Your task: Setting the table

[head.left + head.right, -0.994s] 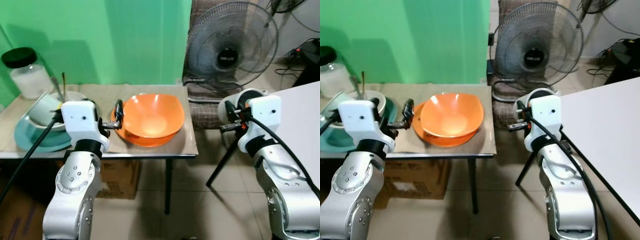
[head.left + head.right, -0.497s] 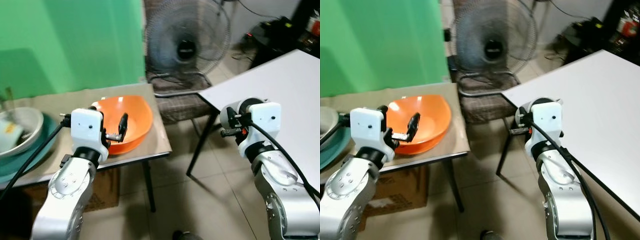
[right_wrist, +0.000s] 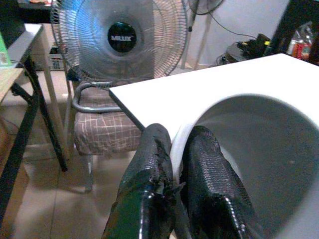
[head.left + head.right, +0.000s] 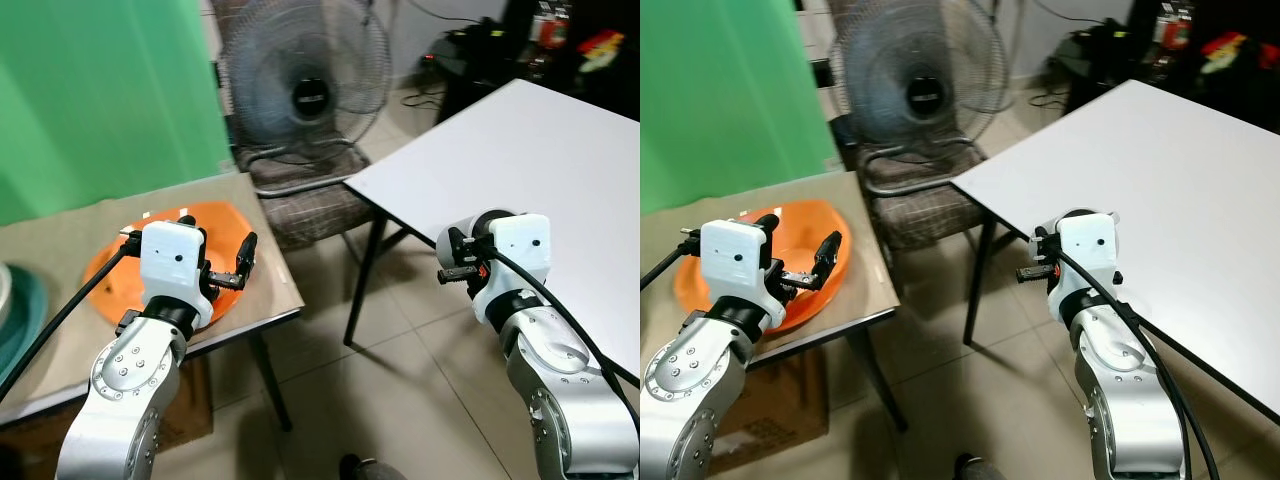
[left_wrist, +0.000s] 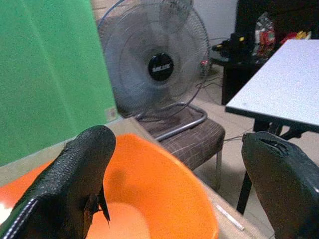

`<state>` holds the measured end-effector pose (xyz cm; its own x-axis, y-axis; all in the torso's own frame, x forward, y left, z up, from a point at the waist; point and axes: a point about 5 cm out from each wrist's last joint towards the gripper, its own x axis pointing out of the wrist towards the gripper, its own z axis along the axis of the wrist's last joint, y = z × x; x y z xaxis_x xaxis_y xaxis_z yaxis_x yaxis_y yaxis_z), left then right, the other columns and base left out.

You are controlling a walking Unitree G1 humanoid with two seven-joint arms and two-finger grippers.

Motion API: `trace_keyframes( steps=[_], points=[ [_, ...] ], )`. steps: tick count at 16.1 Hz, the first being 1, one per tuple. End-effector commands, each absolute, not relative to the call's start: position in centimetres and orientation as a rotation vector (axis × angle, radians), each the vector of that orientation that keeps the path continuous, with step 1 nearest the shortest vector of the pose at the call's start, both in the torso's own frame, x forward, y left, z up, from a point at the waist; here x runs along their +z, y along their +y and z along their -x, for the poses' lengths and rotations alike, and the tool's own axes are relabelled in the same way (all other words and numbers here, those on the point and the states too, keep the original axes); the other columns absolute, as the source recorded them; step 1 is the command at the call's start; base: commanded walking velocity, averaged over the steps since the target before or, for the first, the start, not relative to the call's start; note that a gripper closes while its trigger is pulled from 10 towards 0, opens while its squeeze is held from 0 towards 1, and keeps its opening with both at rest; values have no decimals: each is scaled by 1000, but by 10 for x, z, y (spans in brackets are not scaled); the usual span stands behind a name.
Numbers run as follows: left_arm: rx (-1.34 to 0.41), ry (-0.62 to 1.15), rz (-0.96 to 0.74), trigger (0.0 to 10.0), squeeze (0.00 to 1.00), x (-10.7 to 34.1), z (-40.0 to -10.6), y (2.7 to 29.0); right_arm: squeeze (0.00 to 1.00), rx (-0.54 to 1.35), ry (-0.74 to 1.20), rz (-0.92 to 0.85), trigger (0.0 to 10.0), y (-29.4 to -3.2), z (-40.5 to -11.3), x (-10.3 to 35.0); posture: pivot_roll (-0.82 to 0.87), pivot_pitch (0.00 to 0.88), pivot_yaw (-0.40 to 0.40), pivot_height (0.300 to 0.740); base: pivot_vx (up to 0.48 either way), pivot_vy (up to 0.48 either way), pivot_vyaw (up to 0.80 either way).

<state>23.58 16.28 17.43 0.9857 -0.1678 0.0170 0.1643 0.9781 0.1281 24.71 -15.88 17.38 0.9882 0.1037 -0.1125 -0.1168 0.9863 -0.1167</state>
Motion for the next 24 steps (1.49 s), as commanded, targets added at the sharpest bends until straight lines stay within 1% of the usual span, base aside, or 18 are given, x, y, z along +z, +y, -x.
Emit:
trace_keyframes(
  steps=[1, 5, 16, 18, 22, 24],
  points=[
    [-172, -38, -119, 10000, 0, 176, -237, 164, 0, 115, 102, 118, 10000, -159, -247, 176, -75, 0, 20, 740, 0, 0, -800],
    [-181, -45, -99, 10000, 0, 176, -236, 161, 0, 113, 105, 115, 10000, -159, -247, 179, -74, 0, 14, 740, 0, 0, -800],
    [-191, -53, -79, 10000, 0, 177, -236, 161, 0, 114, 103, 115, 10000, -160, -248, 183, -75, 0, 9, 740, 285, 0, -800],
    [-189, -53, -80, 10000, 0, 177, -237, 163, 0, 126, 98, 114, 10000, -158, -249, 184, -74, 0, 7, 740, 294, 0, -509],
    [-216, -47, -80, 10000, 0, 176, -235, 162, 0, 136, 105, 111, 10000, -156, -250, 184, -71, 0, 5, 740, 292, 0, 0],
    [-222, -40, -80, 10000, 0, 175, -235, 161, 0, 139, 105, 110, 10000, -156, -251, 185, -72, 0, 9, 740, 292, 0, -800]
  ],
)
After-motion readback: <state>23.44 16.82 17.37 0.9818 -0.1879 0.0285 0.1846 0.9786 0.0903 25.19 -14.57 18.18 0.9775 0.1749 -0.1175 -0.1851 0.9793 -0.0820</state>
